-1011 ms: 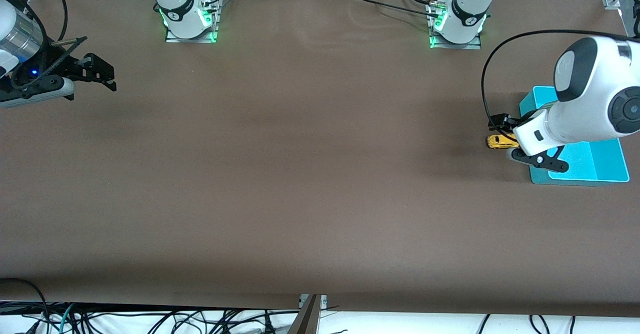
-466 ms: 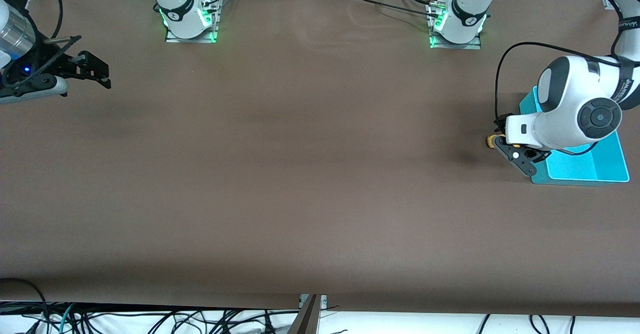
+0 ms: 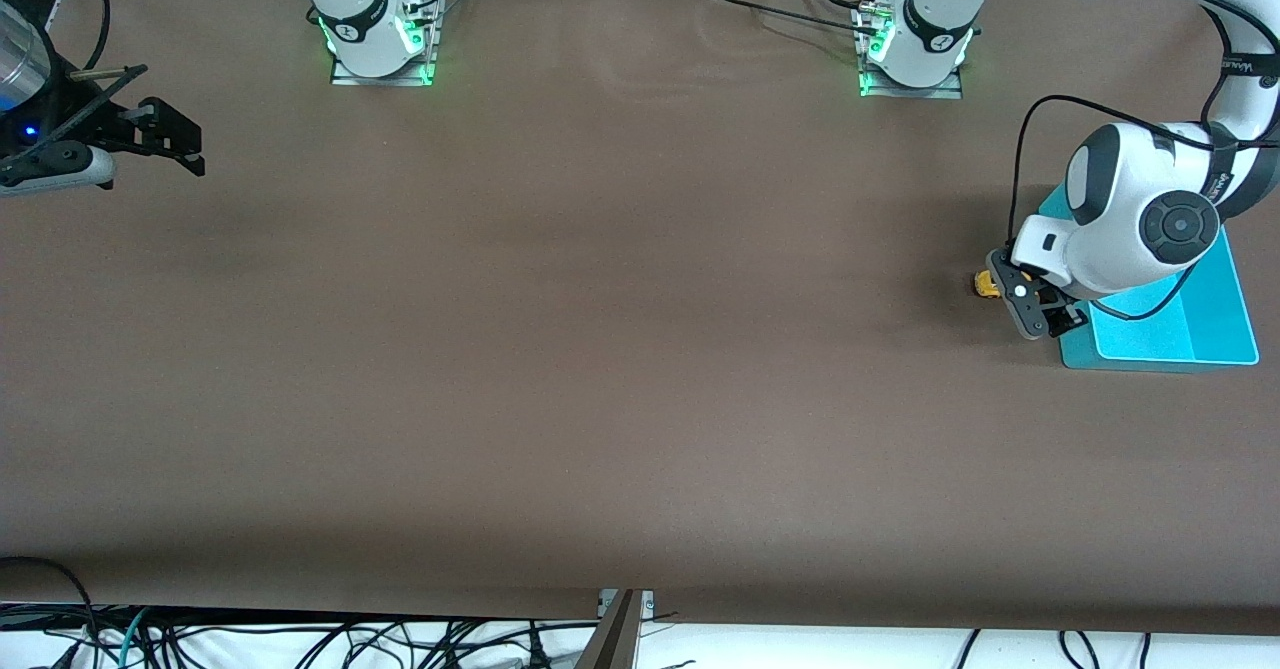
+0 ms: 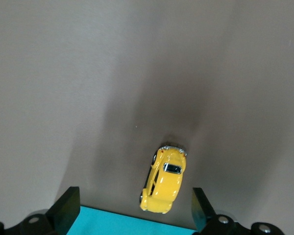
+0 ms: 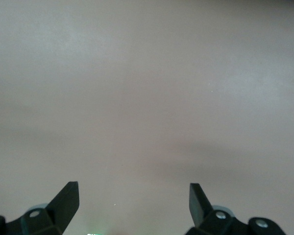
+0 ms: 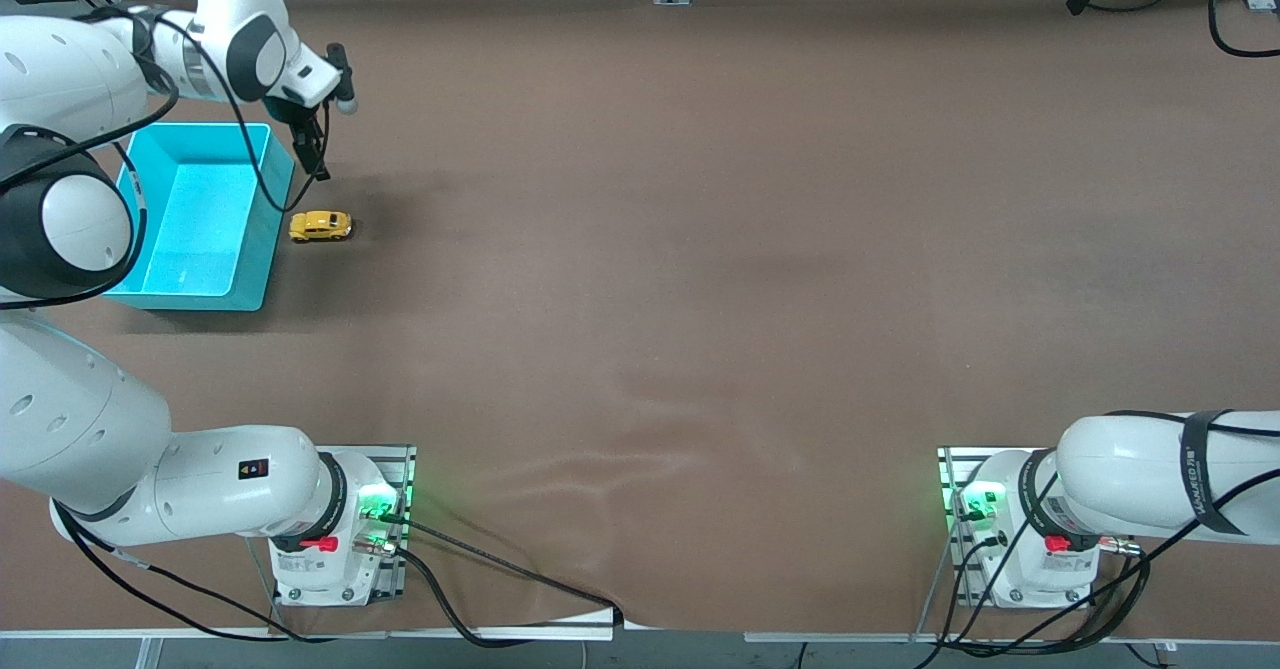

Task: Wind and store yellow beetle car
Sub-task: 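Lower the left gripper onto the yellow car beside the tray, then lift the car with the left gripper and move it over the tray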

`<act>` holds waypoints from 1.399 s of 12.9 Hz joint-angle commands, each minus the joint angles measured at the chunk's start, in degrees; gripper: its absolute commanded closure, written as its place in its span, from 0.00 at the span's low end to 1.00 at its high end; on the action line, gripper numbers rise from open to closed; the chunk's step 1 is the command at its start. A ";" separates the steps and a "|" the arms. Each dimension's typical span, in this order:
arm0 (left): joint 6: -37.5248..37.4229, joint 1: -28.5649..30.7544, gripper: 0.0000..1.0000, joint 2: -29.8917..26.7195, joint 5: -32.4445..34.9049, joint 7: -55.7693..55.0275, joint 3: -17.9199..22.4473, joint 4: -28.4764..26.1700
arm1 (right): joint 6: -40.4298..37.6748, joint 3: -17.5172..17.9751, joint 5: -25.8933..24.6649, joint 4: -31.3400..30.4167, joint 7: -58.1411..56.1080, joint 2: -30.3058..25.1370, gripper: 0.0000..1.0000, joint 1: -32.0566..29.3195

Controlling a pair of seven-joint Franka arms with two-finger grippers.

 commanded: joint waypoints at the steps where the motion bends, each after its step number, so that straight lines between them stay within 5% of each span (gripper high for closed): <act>1: 3.91 1.99 0.00 0.54 2.41 4.50 -0.54 -3.01 | -2.01 0.09 -0.26 1.87 2.15 1.03 0.01 0.15; 8: 11.03 5.42 0.00 5.91 3.82 7.66 -0.54 -5.48 | -2.01 0.00 -0.26 1.87 2.24 1.29 0.01 0.06; 18: 10.33 8.05 0.00 4.51 2.33 11.09 -1.06 -9.26 | -2.01 -0.35 -0.26 1.87 2.06 1.38 0.01 0.06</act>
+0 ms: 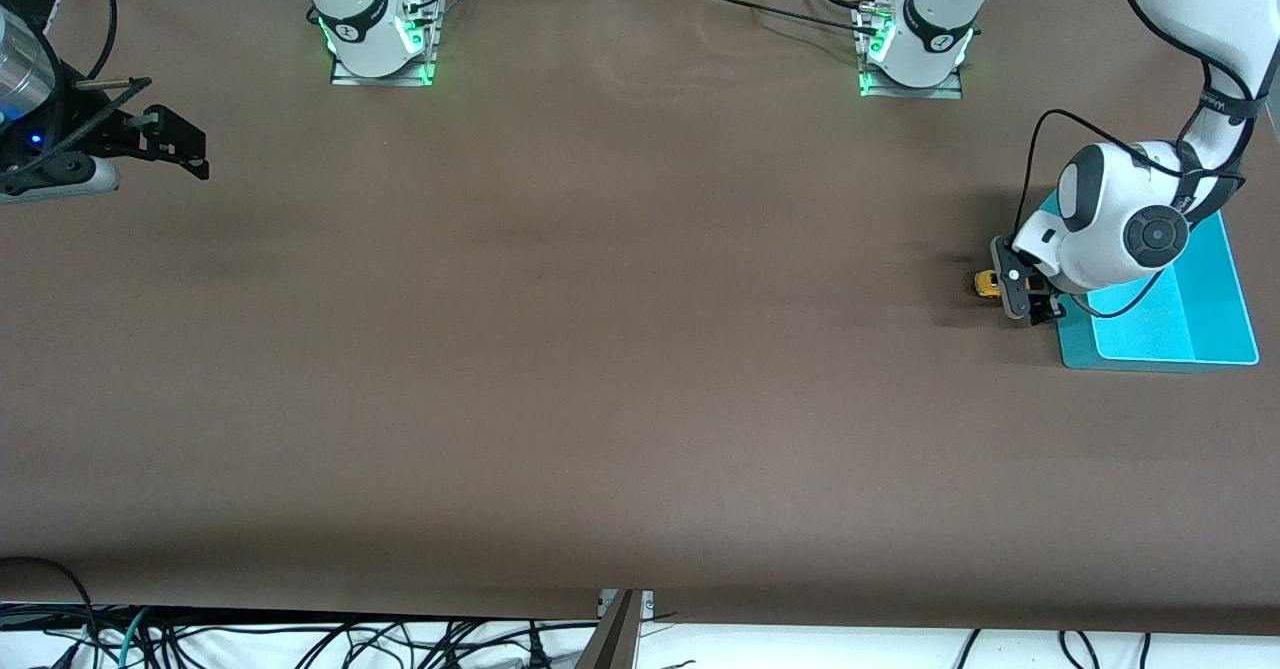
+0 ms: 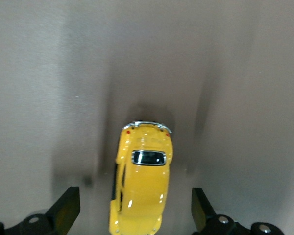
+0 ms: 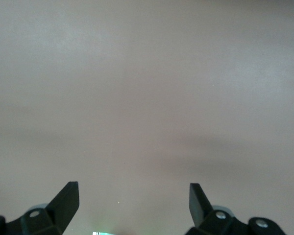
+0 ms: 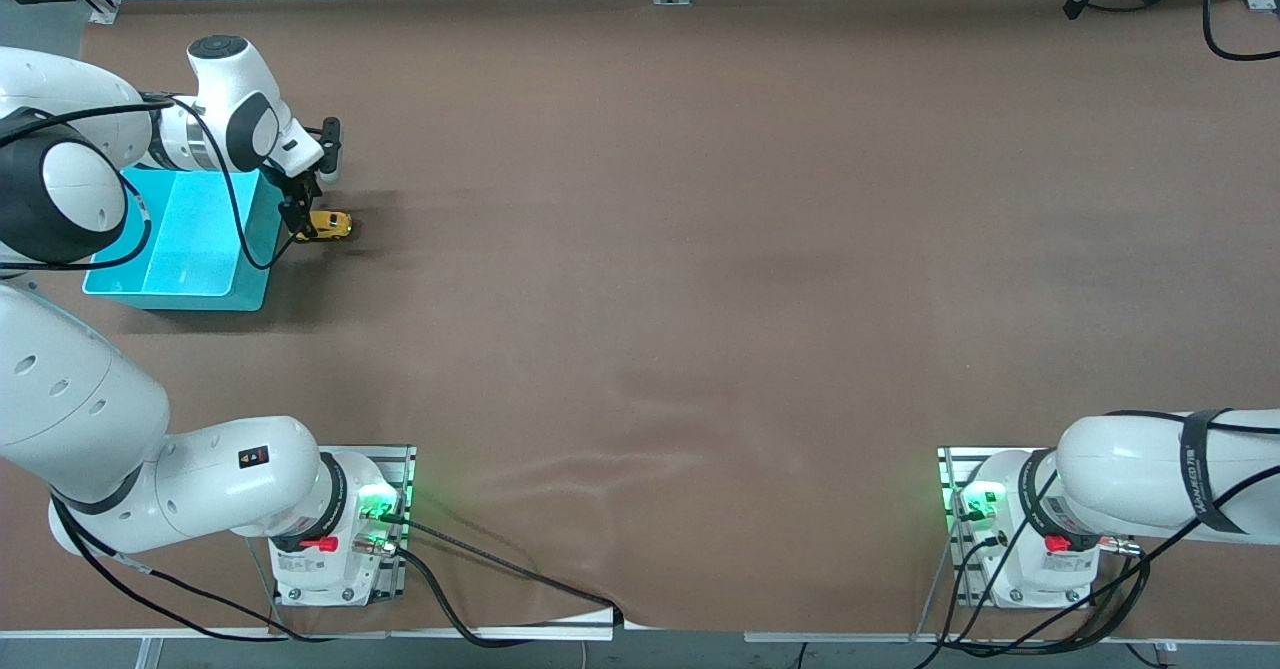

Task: Wind and store yellow beetle car
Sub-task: 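Lift the car with the left gripper and move it over the tray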

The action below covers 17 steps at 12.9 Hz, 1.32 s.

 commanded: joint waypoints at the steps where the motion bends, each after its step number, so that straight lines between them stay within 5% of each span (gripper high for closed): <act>1: -0.38 1.43 0.00 -2.36 -0.10 1.46 -1.64 -1.97 | -1.52 -0.31 -0.26 1.78 0.76 0.78 0.01 0.06; 7: -0.48 1.52 0.03 -2.45 -0.36 2.69 -2.18 -2.32 | -1.52 -0.40 -0.26 1.78 0.76 0.78 0.01 0.06; 10: -0.04 2.31 0.37 -1.84 -0.45 3.75 -2.09 -2.32 | -1.52 -0.40 -0.26 1.78 0.76 0.78 0.01 0.06; 13: 1.01 2.31 0.48 -0.79 -0.45 3.84 -2.18 -2.32 | -1.52 -0.66 -0.17 1.78 0.76 0.78 0.01 0.06; 15: 1.19 2.22 0.77 -0.78 -0.45 3.84 -2.18 -2.32 | -1.52 -0.66 -0.17 1.78 0.76 0.87 0.01 0.06; 17: 1.19 2.22 0.87 -0.87 -0.45 3.92 -2.18 -2.23 | -1.52 -0.66 -0.17 1.78 0.76 0.78 0.01 0.06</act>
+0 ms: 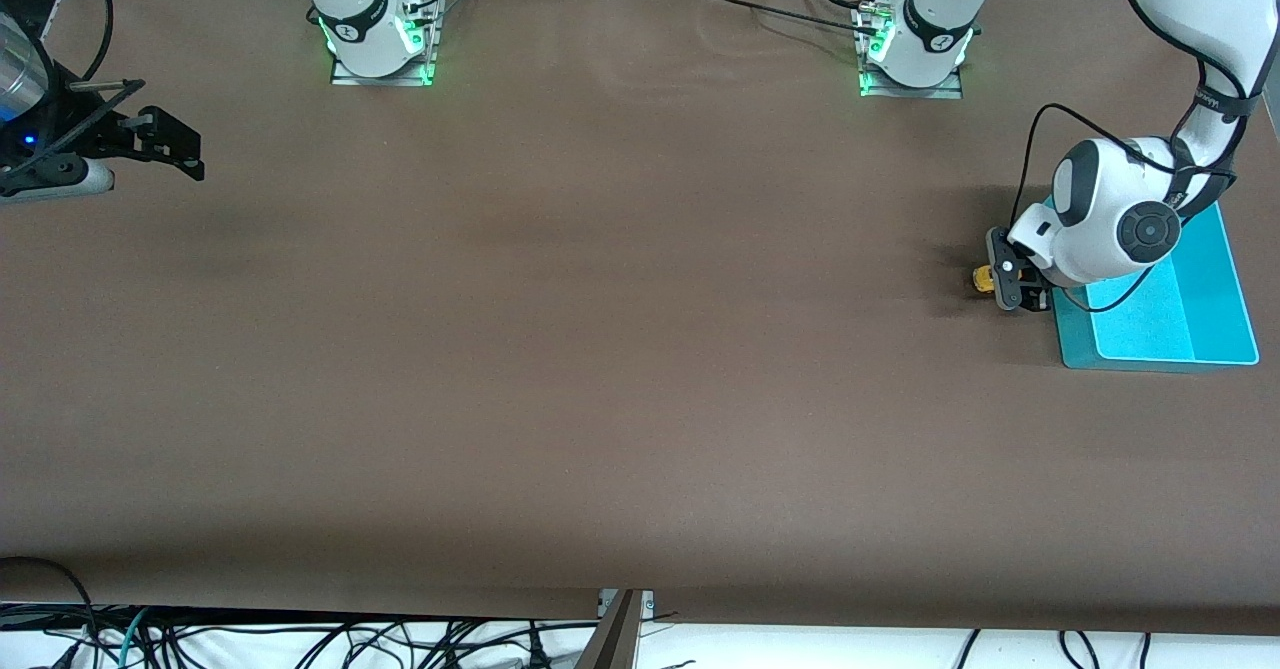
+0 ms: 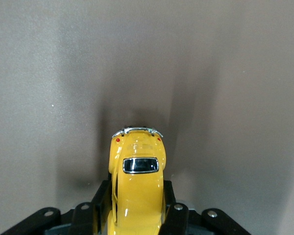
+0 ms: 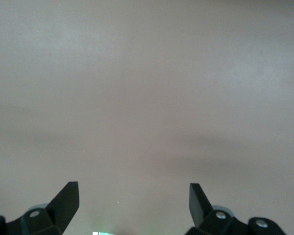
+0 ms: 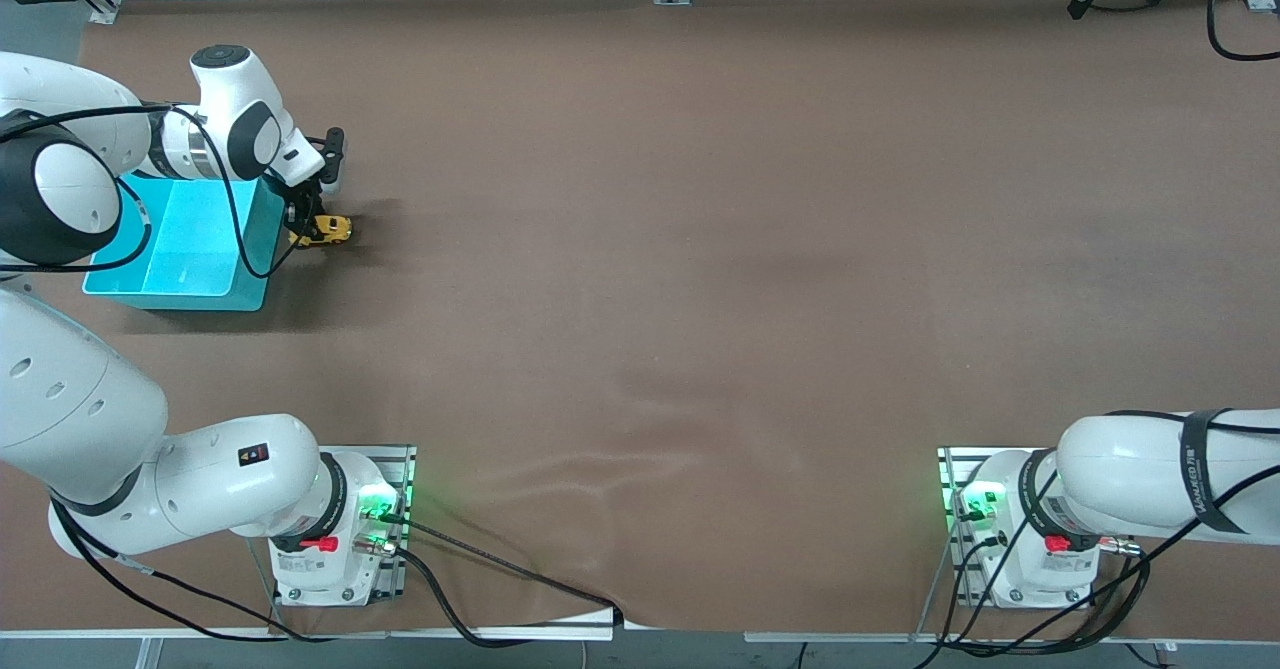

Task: Wind and store yellow beetle car
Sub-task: 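Lift the car with the left gripper and move it over the tray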

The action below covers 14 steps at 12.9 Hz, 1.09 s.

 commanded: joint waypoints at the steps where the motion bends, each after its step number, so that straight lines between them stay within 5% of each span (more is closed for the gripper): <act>1: 0.74 0.77 0.89 -0.77 -0.45 1.95 -1.15 -0.75 | -1.47 -0.11 -0.17 1.78 0.75 0.68 0.01 0.09; 5: -3.28 0.69 0.89 -5.68 -0.45 4.15 -4.48 0.82 | -1.47 -0.11 -0.17 1.78 0.75 0.68 0.01 0.09; 8: -17.05 0.69 0.89 -6.58 -0.54 4.41 -6.86 9.06 | -1.47 -0.11 -0.17 1.78 0.75 0.68 0.01 0.09; 12: -25.53 1.12 0.89 -9.03 -0.27 7.12 -5.82 13.48 | -1.47 -0.11 -0.17 1.78 0.75 0.77 0.01 0.09; 14: -25.62 6.11 0.89 -10.35 0.25 10.81 -5.46 13.49 | -1.47 -0.11 -0.17 1.78 0.84 0.68 0.01 0.09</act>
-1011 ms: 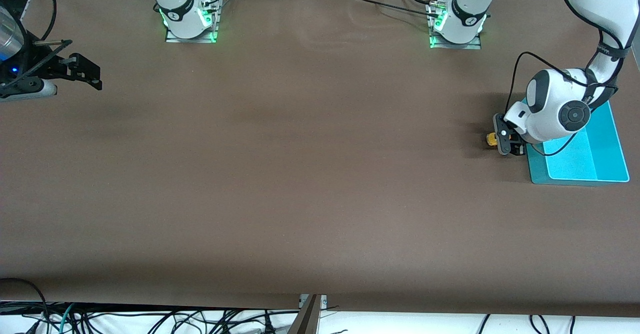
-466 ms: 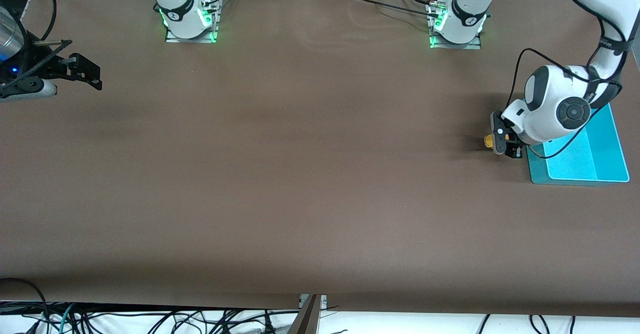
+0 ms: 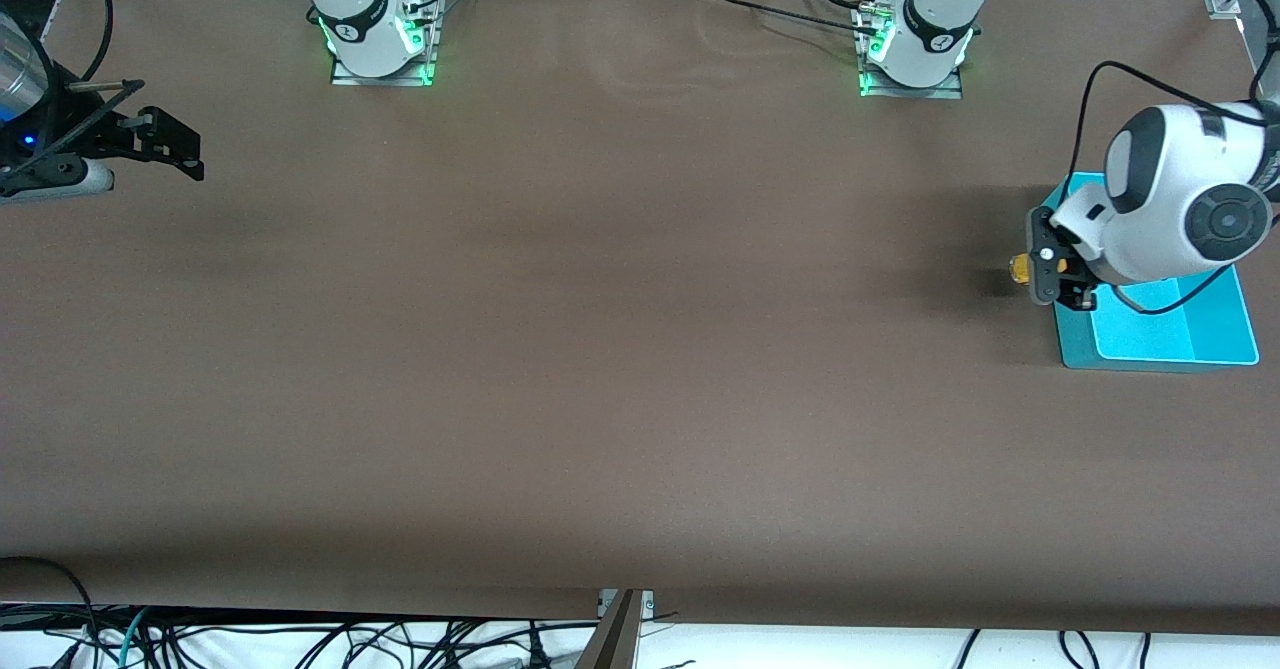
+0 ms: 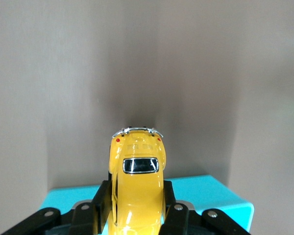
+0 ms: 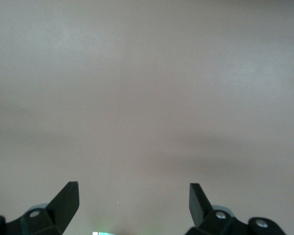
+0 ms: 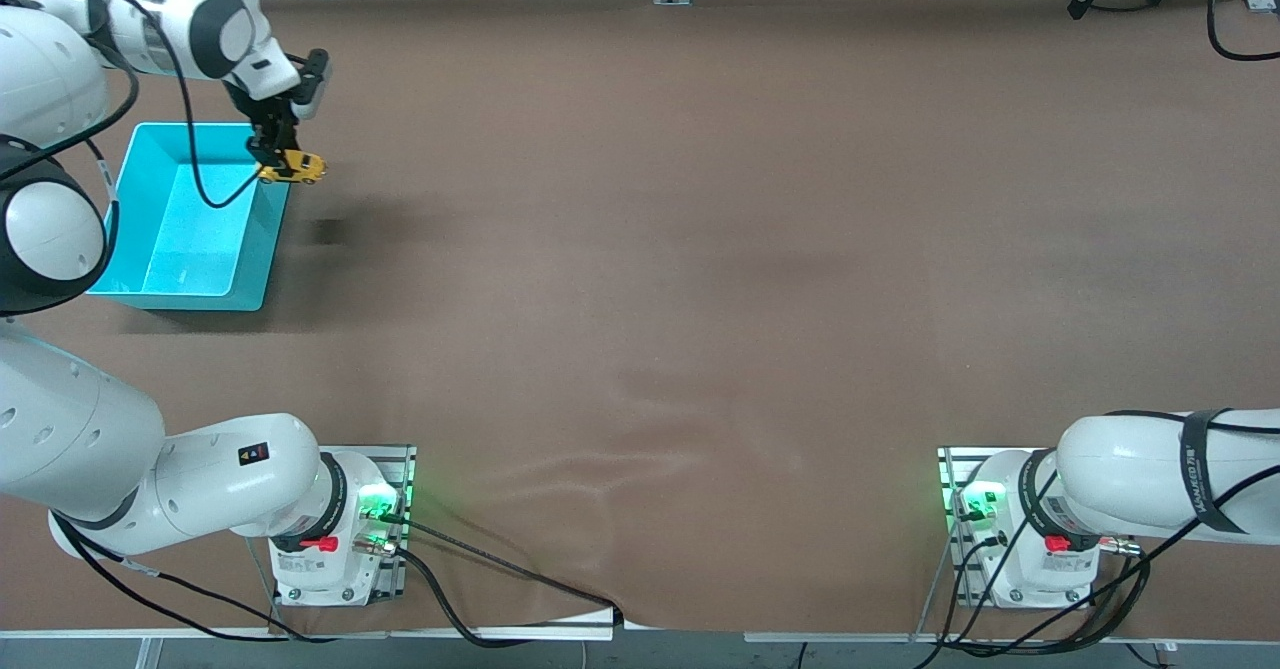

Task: Wind and store yellow beetle car
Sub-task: 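Lift the car with the left gripper and move it over the tray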

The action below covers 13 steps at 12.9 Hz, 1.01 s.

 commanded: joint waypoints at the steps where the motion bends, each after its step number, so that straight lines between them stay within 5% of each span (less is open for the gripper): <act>1: -0.89 6.99 0.89 -1.45 0.61 7.47 0.23 0.14 | -1.46 -0.10 -0.17 1.77 0.75 0.67 0.01 0.10; 4: 1.12 14.91 0.88 0.21 5.08 12.06 0.06 2.33 | -1.46 -0.10 -0.17 1.77 0.75 0.67 0.01 0.10; 7: 11.55 20.79 0.88 6.87 7.29 16.36 0.06 4.00 | -1.46 -0.10 -0.17 1.77 0.84 0.67 0.01 0.10; 9: 17.46 22.04 0.88 11.98 7.21 17.08 0.15 4.01 | -1.46 -0.10 -0.17 1.77 0.84 0.67 0.01 0.10; 13: 17.83 22.14 0.84 13.58 7.03 16.99 -0.12 3.92 | -1.46 -0.10 -0.17 1.77 0.84 0.67 0.01 0.10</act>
